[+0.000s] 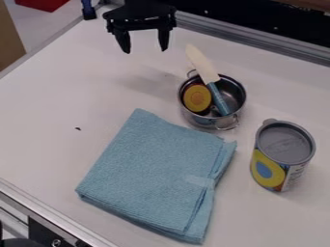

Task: Move the silver pail to the left side of the towel

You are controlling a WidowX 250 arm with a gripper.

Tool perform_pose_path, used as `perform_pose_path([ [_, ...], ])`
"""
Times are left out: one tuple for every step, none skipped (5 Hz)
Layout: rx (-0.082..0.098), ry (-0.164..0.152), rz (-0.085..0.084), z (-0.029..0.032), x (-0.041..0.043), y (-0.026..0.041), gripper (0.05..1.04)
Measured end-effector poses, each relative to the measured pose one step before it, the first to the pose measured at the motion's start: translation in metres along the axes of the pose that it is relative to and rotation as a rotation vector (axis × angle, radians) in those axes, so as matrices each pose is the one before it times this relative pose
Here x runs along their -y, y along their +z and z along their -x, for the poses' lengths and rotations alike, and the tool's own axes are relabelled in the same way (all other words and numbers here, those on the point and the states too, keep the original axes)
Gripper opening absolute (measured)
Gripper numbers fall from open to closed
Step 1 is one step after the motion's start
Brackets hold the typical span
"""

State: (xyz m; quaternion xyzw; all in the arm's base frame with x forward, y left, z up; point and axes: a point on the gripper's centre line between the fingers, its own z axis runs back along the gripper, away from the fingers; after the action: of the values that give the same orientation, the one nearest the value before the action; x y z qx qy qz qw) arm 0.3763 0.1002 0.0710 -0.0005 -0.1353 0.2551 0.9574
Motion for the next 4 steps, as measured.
perform_pose_path([
  [-0.0376, 0.0021, -0.0077, 0.00773, -0.00170, -0.01106, 0.999],
  [-0.0443, -0.0160, 0.0105, 0.01110, 0.00932, -0.00128, 0.999],
  [0.0143, 0.0138, 0.0029, 0.00571, 0.01644, 0.01474, 0.999],
  [-0.0264, -0.0101, 0.0474, 0.01288, 0.02367, 0.01571, 0.999],
])
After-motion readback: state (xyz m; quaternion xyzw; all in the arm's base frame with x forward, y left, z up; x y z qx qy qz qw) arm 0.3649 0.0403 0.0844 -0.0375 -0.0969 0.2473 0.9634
